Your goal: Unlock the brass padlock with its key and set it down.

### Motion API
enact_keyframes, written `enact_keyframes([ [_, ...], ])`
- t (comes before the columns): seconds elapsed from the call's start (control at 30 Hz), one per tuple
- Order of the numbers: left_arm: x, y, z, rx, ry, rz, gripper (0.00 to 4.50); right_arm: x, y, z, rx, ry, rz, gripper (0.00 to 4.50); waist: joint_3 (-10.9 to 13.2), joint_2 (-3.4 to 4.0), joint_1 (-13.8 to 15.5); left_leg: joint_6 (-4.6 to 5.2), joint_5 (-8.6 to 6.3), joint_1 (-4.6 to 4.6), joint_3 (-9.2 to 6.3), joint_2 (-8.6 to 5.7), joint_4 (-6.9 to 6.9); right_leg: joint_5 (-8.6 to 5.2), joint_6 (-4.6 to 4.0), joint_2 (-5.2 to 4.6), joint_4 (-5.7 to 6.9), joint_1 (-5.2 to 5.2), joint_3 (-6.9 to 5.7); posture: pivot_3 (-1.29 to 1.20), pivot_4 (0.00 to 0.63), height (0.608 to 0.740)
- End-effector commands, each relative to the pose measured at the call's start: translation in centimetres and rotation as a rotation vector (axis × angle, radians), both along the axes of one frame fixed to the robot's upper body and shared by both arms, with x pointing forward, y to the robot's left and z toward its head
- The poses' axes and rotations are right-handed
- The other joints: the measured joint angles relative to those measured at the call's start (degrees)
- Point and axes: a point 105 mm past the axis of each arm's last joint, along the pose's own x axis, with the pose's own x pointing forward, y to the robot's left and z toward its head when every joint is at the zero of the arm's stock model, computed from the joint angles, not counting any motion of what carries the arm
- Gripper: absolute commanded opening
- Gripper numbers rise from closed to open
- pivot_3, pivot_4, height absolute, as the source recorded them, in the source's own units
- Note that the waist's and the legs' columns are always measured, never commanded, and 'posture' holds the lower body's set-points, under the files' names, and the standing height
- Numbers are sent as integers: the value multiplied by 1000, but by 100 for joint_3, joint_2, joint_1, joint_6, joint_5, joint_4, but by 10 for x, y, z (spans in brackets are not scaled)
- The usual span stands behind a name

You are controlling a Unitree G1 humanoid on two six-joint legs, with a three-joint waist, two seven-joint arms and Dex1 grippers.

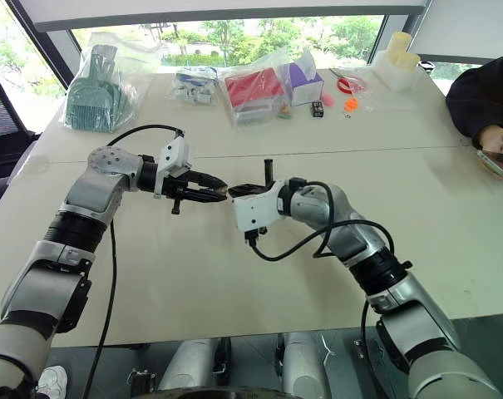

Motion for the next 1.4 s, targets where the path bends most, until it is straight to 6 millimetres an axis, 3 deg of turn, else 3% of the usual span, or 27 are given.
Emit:
enact_keyframes([
  [0.03, -3, -5, 16, -15, -98, -34, 765, 0, 7, 14, 53, 22, 15, 39, 0, 0, -1, 0, 0, 0, 0, 0, 0, 0, 0, 0, 0, 0, 0, 0, 150, 740],
  [0.17, -6, -9, 17, 2, -213, -72, 765, -1, 8, 10, 44, 159, 13, 39, 0, 0, 3, 0, 0, 1, 0, 0, 0, 0, 0, 0, 1, 0, 0, 0, 150, 740],
  [0.3, -9, -15, 19, 31, -454, -127, 765, -8, 16, 15, 142, 501, 9, 39, 0, 1, 6, 0, 0, 1, 0, 2, 0, 1, -2, -1, 3, 0, 0, 0, 150, 740],
  [0.43, -13, -18, 22, 46, -605, -183, 765, -11, 18, 18, 157, 622, -7, 39, -1, 2, 10, 0, 0, 1, 1, 3, 0, 2, -3, -2, 4, 0, 0, 0, 150, 740],
  [0.63, -5, -11, 25, -56, -350, -75, 765, 6, 12, 29, 72, 170, -15, 39, -1, 2, 5, 0, 0, 1, 2, 1, 0, 1, -2, -1, 4, -2, 0, 0, 150, 740],
  [0.77, -2, 1, 21, -74, -177, -31, 765, 2, 3, 23, 12, -36, 40, 1381, -1, 1, 3, 0, 0, 1, 2, -1, 0, 1, 1, -2, 3, 0, 0, 0, 150, 740],
  [0.9, -2, 4, 25, -103, -98, -14, 765, -4, -2, 21, -9, -157, 94, 3302, 0, 1, -16, -1, 1, 1, 3, 0, -1, 1, 1, -1, 6, -2, 0, 0, 150, 740],
  [0.93, -2, 5, 25, -97, -97, -14, 765, -5, -3, 21, -2, -172, 102, 3978, 0, 1, -19, -2, 1, 1, 2, 1, -1, 1, 1, 0, 5, -3, 0, 0, 150, 740],
  [0.97, -2, 5, 26, -96, -92, -17, 765, -6, -3, 24, 12, -197, 109, 4374, 0, 1, -23, -2, 1, 2, 2, 1, -1, 1, 0, 1, 6, -2, 0, 0, 150, 740],
  [1.0, -3, 5, 27, -97, -83, -20, 765, -7, -3, 26, 22, -222, 116, 4454, 0, 1, -24, -2, 1, 3, 2, 2, -1, 1, 0, 2, 6, -2, 0, 0, 150, 740],
  [1.27, -7, 3, 33, -119, -40, -41, 765, -5, 8, 32, 50, -293, 155, 4454, 0, 1, -13, -5, 3, 3, 2, 3, 0, 1, -1, 2, 7, -2, 2, 0, 150, 740],
  [1.37, -7, 3, 35, -133, -18, -28, 765, -5, 11, 32, 58, -302, 173, 3635, 0, 1, -10, -5, 3, 3, 2, 2, 0, 1, -1, 2, 6, -1, 3, 0, 150, 740],
  [1.4, -6, 3, 36, -139, -13, -23, 765, -5, 12, 33, 61, -305, 177, 3109, 0, 1, -11, -5, 3, 3, 2, 2, 0, 1, -1, 2, 6, -1, 3, 0, 150, 740],
])
